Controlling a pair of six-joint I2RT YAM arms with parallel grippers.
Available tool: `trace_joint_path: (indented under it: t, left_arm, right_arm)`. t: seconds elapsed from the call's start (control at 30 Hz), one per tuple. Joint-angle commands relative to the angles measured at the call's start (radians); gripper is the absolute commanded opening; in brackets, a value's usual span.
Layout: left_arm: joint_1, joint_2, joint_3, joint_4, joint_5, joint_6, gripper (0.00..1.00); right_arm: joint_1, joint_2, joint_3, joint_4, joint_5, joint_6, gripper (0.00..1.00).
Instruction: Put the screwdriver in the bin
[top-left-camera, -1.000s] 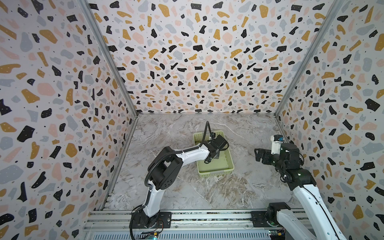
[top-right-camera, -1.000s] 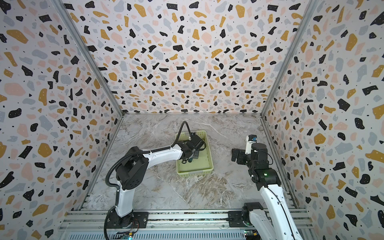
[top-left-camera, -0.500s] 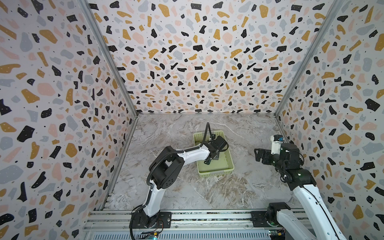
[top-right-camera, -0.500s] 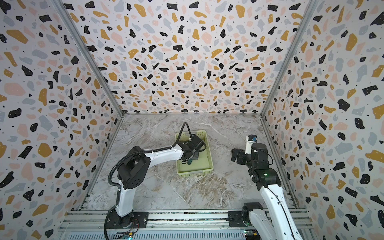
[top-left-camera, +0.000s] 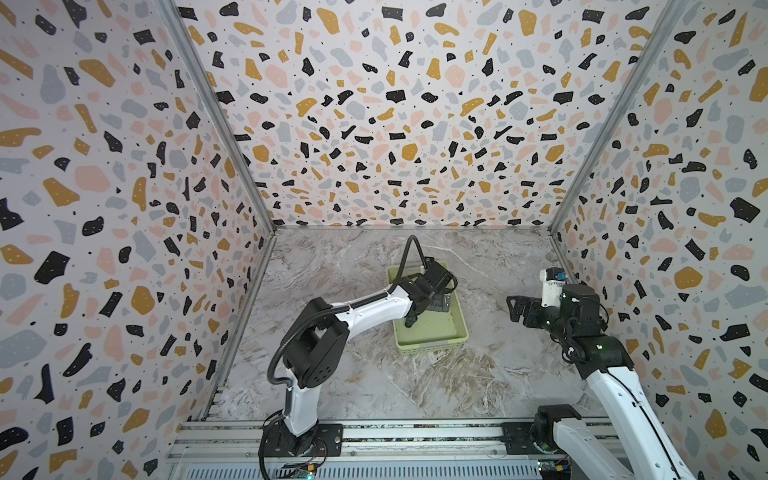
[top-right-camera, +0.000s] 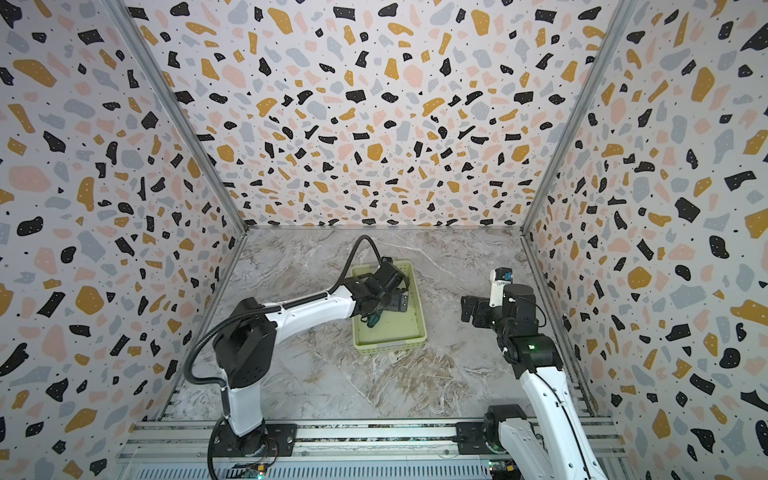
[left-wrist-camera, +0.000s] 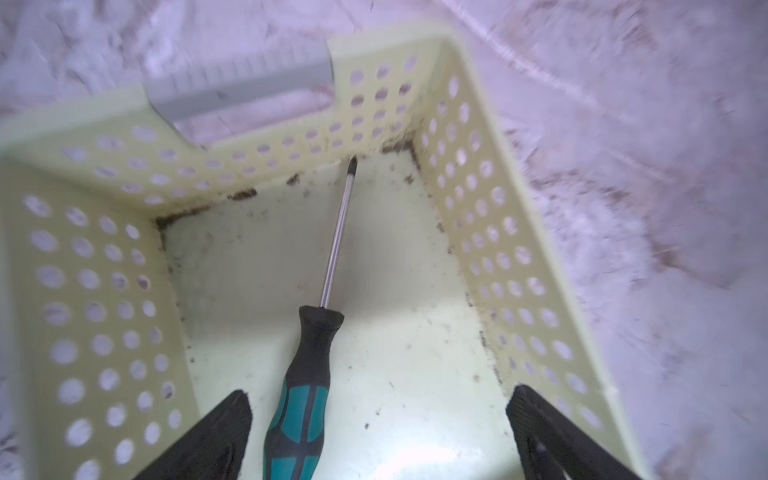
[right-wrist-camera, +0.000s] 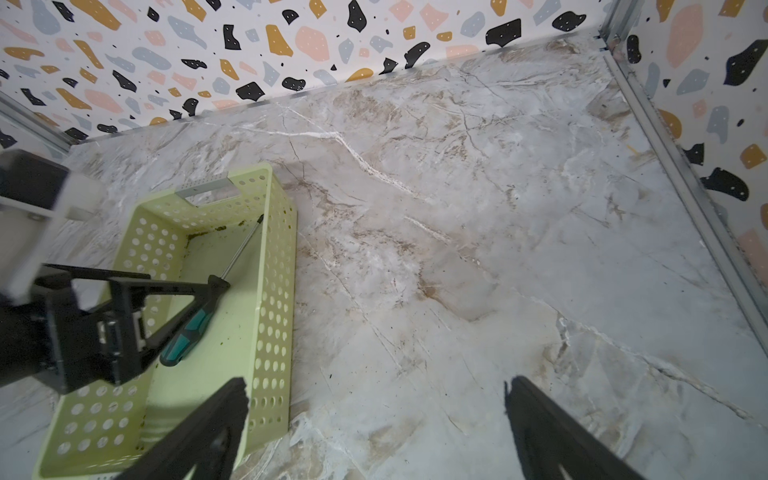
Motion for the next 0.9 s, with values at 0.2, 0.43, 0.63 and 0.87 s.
trace_joint_path:
  t: [0.2,0.43,0.63,0.87]
  left_arm:
    - [0.002,-0.363,-0.143,0.109,-0.127,0.063,0.99]
    - [0.025,-0.594,-0.323,0.148,-0.228,0.069,1.00]
    - [0.099,-0.764,-0.486,0.178,-0.260,0.070,1.00]
    - [0.264,-0.935,-0.646,0.234,-0.311,0.234,1.00]
  right_arm:
    - [-0.002,0.061,0.078,0.064,-0.076,0.025,0.99]
    - [0.001,0.129,0.110,0.119,-0.075,0.039,0.99]
    - [0.069,0.224,0.118,0.238,-0.060,0.059,0.99]
    - [0.135,0.352,0.194,0.289,0.037,-0.006,0.99]
